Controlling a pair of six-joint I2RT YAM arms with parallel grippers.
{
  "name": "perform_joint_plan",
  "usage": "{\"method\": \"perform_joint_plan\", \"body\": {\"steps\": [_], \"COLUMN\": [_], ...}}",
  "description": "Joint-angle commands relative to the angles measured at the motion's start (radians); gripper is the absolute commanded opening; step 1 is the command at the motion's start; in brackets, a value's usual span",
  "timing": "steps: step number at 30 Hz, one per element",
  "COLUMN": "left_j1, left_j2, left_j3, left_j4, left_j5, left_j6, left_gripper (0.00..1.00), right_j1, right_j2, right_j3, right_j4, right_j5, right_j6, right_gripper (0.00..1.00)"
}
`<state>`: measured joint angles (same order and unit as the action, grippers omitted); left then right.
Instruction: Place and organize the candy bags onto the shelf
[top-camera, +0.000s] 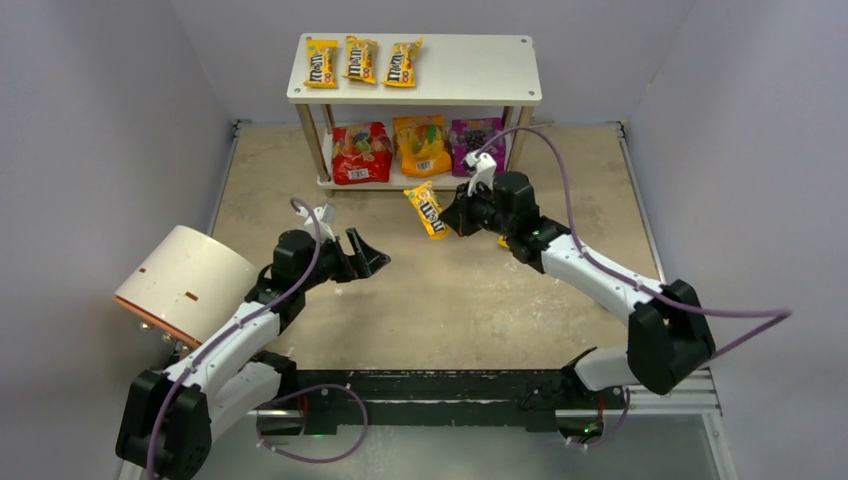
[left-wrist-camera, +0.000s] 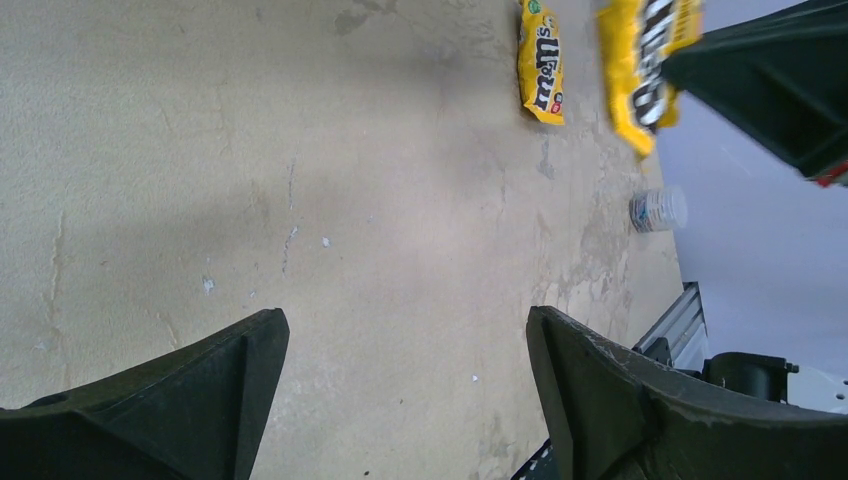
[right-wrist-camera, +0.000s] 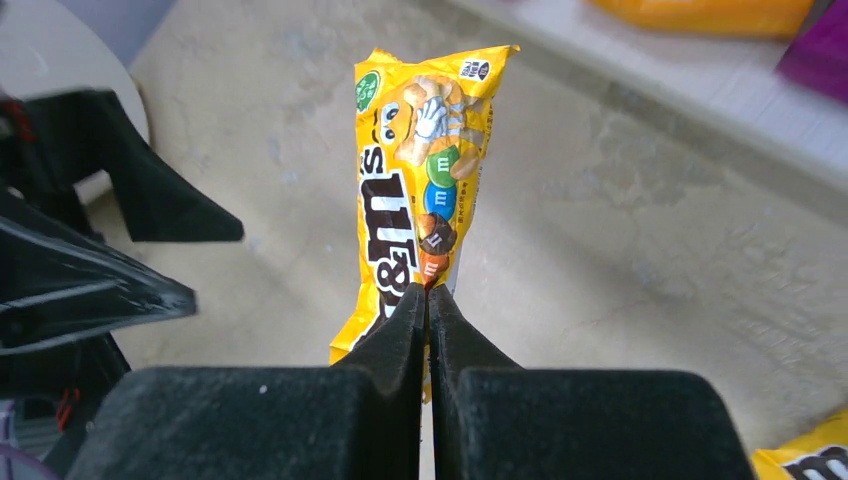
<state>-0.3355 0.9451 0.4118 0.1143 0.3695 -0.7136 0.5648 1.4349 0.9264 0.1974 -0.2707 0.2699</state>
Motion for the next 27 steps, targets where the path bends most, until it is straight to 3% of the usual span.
{"method": "perform_joint_plan", "body": {"steps": [1, 11, 16, 27], "left_j1": [-0.002, -0.001, -0.002, -0.002], "left_j2": [0.004, 0.009, -0.002, -0.038], "left_j3": [0.008, 0.009, 0.009, 0.007], "left_j4": [0.034, 0.035, 0.031, 0.022], "left_j5": [-0.002, 0.005, 0.006, 0.002], "left_j6": [0.017, 0.034, 0.042, 0.062], "left_gripper": [0.93, 0.93, 0.94, 0.98], "right_j1": [0.003, 0.0, -0.026, -0.103], "right_j2": [-0.105, -0.058, 0.067, 0.348], "right_j3": [0.098, 0.475, 0.691, 1.039], "right_j4": [0.007, -0.086, -0.152, -0.293], "right_j5": [0.079, 0.184, 0.29, 0.277], "right_j6": [0.009, -0.008, 0.006, 0.053], "right_gripper": [0.0, 0.0, 0.0, 0.0]}}
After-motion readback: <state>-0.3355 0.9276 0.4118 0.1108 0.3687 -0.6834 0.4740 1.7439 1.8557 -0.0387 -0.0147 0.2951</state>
